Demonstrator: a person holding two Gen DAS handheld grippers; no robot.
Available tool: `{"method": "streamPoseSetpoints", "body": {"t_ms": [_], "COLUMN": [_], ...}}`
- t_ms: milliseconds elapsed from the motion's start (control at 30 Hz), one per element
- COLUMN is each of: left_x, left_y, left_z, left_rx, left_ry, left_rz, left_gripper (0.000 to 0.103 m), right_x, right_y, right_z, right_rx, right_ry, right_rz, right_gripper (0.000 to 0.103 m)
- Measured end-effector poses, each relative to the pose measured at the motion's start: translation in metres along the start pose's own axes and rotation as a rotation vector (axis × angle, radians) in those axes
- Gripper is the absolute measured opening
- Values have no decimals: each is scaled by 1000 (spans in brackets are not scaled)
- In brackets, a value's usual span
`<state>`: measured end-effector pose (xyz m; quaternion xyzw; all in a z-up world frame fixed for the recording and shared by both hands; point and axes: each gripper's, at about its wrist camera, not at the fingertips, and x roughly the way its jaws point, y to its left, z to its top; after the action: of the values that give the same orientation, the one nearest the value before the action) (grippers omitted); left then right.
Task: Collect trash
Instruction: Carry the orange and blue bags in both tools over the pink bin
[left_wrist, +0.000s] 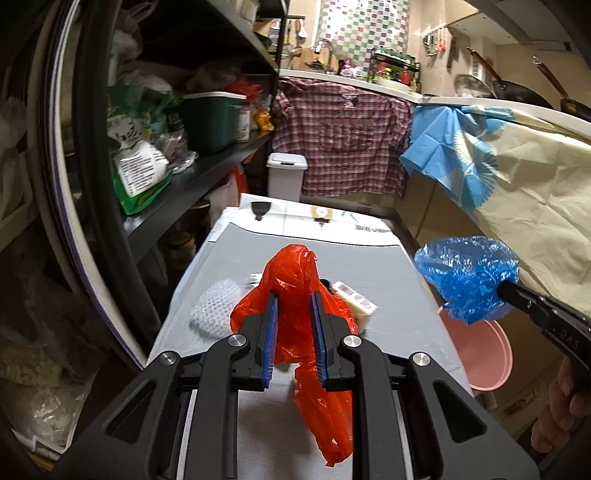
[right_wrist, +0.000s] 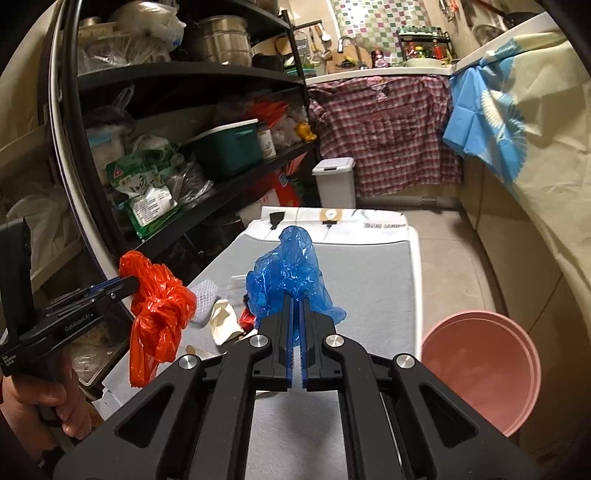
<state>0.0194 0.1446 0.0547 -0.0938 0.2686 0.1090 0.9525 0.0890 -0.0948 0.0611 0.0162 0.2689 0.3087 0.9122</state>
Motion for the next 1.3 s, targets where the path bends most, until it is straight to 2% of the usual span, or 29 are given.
{"method": "streamPoseSetpoints", "body": {"t_ms": [233,567,1300], "left_x": [-7,-7,35], "left_y": [-27,-72,-158], "left_z": [5,8,6], "left_rx": [31,89,161], "left_ry": [-1,5,63], "left_rz": [-42,-99,-218], "left_gripper": [17,17,17], "right_x": [-37,-63,-55], "right_y": [-24,-67,-144], "right_z": [14,14,-14], "right_rx": [18,55,167], "right_ry": [-41,-80,-58], "right_rz": [-35,-107,-257], "right_gripper": [3,3,3]}}
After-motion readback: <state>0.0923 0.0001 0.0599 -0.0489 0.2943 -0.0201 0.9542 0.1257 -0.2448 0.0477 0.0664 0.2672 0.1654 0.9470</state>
